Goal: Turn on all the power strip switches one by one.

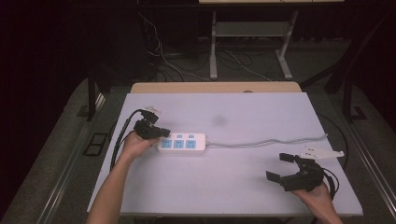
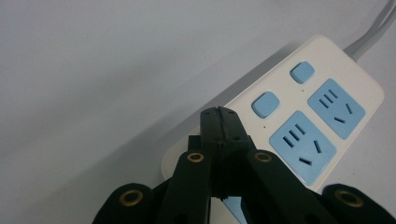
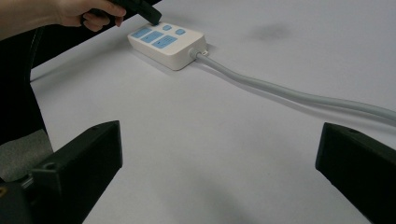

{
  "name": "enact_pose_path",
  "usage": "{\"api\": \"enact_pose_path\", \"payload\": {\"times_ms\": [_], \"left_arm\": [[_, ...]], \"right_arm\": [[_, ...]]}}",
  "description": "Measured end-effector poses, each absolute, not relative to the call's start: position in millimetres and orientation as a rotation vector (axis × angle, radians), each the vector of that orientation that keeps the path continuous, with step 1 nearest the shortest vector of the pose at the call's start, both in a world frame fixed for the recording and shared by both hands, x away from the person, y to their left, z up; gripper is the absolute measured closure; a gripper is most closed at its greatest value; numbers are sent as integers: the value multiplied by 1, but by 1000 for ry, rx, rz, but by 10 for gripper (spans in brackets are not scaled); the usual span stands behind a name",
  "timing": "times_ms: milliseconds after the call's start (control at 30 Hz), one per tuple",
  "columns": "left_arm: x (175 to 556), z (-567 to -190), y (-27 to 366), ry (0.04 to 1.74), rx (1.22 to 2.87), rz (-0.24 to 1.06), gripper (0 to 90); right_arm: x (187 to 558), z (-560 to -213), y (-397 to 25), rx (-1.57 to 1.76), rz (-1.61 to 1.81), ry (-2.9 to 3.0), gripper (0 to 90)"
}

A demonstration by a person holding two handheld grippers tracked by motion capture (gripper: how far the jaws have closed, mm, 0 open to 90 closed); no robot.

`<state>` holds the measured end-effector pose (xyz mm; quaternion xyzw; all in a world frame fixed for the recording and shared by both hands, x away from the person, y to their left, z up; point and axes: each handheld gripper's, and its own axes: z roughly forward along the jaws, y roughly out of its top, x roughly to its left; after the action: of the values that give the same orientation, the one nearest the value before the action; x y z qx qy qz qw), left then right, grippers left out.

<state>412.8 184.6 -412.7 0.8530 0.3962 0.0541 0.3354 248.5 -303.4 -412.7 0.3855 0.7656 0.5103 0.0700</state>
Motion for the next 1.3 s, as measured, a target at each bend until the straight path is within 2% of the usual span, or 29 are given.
{"api": "enact_pose_path", "payload": {"times_ms": [500, 867, 1300], "left_arm": [[411, -408, 181, 1028, 2254, 185, 899], [408, -382, 185, 982, 2229, 201, 899], [410, -361, 168, 921, 2251, 208, 898]], "right_arm": [[249, -414, -302, 1162, 1525, 2316, 4], [249, -414, -302, 1166, 1524, 2315, 4], [249, -414, -302, 1165, 1527, 2311, 4]]}}
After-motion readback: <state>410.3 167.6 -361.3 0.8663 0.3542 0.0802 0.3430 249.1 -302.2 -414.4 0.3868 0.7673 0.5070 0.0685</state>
